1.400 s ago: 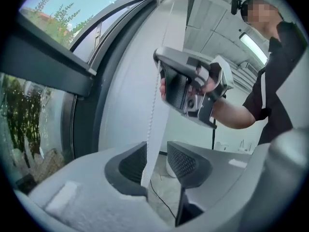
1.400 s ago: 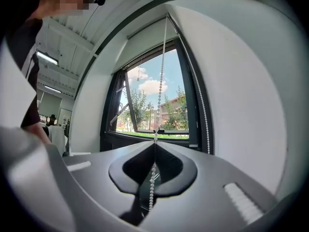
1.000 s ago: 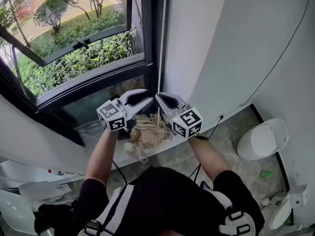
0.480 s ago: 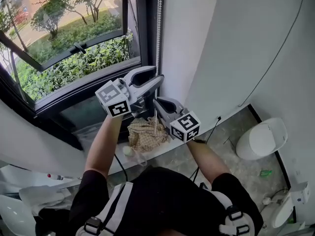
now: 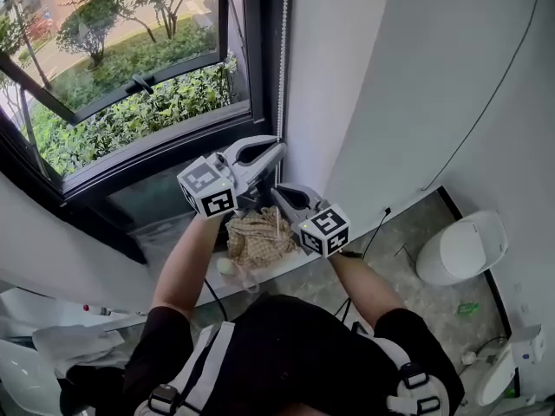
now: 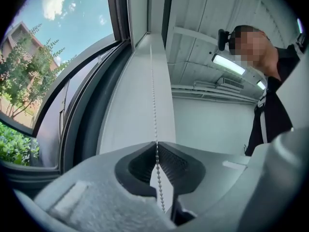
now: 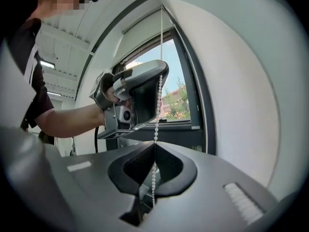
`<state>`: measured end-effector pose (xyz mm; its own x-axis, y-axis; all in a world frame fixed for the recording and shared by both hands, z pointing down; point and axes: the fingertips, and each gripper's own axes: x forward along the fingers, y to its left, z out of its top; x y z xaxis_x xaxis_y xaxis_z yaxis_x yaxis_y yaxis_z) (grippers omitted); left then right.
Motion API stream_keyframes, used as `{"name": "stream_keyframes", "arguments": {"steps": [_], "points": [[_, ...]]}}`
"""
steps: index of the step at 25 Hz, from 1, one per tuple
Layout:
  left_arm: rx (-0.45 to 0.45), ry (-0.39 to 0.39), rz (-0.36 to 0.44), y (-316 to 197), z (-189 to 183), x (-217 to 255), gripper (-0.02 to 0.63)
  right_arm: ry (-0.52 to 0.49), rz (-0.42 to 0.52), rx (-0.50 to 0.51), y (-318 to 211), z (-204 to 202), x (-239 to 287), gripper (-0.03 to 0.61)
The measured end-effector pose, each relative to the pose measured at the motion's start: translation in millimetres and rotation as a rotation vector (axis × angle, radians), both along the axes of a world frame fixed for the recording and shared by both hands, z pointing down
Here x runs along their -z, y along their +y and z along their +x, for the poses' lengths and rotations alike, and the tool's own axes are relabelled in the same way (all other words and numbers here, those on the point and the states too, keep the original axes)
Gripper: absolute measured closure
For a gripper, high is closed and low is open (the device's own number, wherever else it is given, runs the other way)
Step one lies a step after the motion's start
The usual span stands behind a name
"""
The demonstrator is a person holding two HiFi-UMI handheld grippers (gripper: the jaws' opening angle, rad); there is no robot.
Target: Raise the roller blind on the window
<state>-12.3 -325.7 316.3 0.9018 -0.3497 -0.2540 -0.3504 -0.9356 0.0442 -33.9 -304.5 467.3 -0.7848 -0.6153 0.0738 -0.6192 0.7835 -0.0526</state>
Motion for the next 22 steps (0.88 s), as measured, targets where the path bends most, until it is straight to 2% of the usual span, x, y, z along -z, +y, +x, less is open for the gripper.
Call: {"name": "stream_keyframes", "arguments": {"steps": [6,9,12,14,16,18,22], "points": [[0.016,-0.007,-0.126,4.9,-2.0,-78.1,0.598,0.136,-0.151,0.014,11.9,-0.8,-77.6,0.571],[0.036,0.020,-0.157,5.4,-7.4,-90.7,0.598,0.196,-0.149,0.012,13.5,1.5,-90.4,0.569],[0.050,0.014,-0.148,2.9,-10.7,-89.8,0.598,0.213,-0.100,0.011,13.8,6.3,-73.9,0.558],[0.055,0.007,-0.145,2.2,-12.7,-89.1,0.598,0.152,-0.057,-0.002,11.2,12.7,-46.7,0.539],[0.057,0.025,-0.152,1.7,-16.0,-88.7,0.598,0.045,-0.019,-0.017,9.5,19.1,-7.7,0.530],[0.054,0.049,-0.160,2.5,-18.4,-88.7,0.597,-0.058,0.032,-0.017,9.9,19.7,37.9,0.490],[0.046,0.062,-0.158,8.9,-14.0,-85.9,0.597,-0.148,0.178,-0.021,6.3,10.6,117.2,0.465]]}}
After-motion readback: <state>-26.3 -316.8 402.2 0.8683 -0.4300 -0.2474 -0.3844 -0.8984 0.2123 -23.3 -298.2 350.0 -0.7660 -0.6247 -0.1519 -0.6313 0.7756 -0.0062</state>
